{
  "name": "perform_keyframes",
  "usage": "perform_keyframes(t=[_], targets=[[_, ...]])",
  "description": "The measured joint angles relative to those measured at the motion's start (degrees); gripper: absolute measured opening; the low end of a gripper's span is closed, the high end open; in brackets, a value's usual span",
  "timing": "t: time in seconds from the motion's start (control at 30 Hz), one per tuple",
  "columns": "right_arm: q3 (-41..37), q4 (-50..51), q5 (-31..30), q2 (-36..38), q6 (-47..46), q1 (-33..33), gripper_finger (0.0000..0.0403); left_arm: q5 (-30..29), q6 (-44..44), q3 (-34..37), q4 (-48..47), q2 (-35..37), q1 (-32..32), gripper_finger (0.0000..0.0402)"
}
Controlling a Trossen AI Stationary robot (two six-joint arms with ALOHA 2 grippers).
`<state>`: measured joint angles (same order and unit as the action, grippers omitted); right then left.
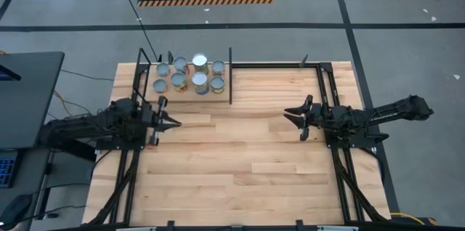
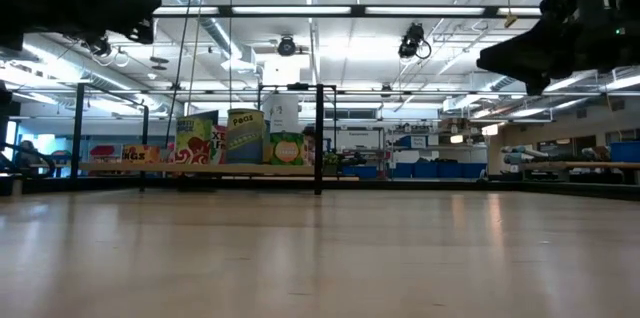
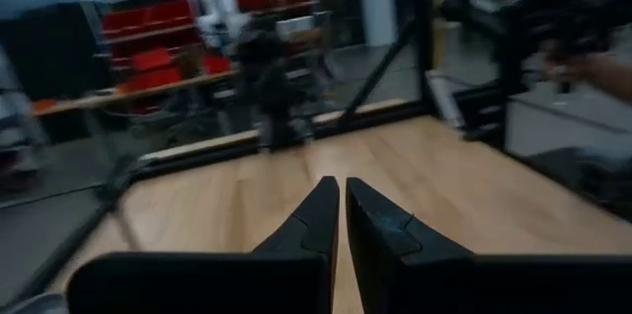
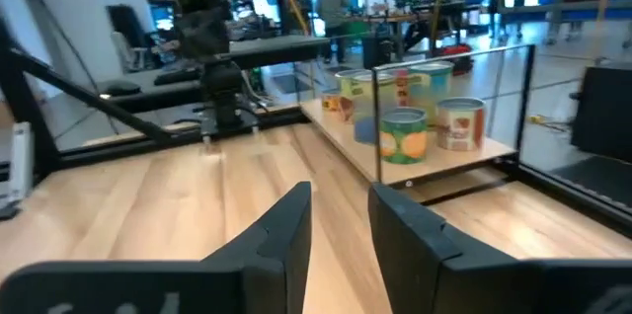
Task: Pick and place cans onto a shelf
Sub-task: Return to Home Position
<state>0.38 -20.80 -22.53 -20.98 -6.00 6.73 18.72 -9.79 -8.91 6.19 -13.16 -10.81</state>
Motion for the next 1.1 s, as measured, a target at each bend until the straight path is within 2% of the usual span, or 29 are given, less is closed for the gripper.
perform_keyframes(t=[0.1, 0.2, 0.3, 0.43, 0.57, 0.67, 0.77, 1.0, 1.1], targets=[[0.10, 1.23, 2.05, 0.14, -0.47, 0.01, 0.0100, -6.77, -1.22, 0.00, -0.31, -0.14, 2.24, 0.0028], [2.45, 12.01, 3.13, 1.55, -1.78, 0.01, 0.0087, -10.82, -1.02, -0.27, -5.41, 2.31, 1.79, 0.0028], [3.82, 18.93, 3.13, 4.16, -2.89, 0.01, 0.0071, -11.00, 0.09, -1.05, -11.81, 6.96, 0.38, 0.0031], [1.35, 18.02, 5.12, 8.73, -1.12, 0.06, 0.0039, -9.23, -1.70, 0.61, -15.10, 13.16, -0.26, 0.0031], [0.04, 16.91, 7.80, 13.00, 0.57, 0.05, 0.0007, -8.81, -2.90, 3.52, -9.06, 12.36, -0.31, 0.0028], [1.18, 19.50, 11.64, 16.63, 2.13, -0.67, 0.0007, -9.46, -2.92, 5.87, -6.11, 12.65, -0.39, 0.0029], [2.56, 24.68, 11.67, 20.99, 3.11, -1.74, 0.0005, -9.90, -2.34, 7.72, -4.83, 12.89, -0.43, 0.0032], [0.20, 18.98, 13.61, 18.89, 5.16, -2.09, 0.0008, -10.41, -1.35, 8.33, -3.38, 12.39, -0.63, 0.0028], [0.00, 18.47, 13.67, 17.65, 2.46, -2.09, 0.0007, -10.35, 0.71, 8.34, -3.34, 12.07, -0.61, 0.0029]])
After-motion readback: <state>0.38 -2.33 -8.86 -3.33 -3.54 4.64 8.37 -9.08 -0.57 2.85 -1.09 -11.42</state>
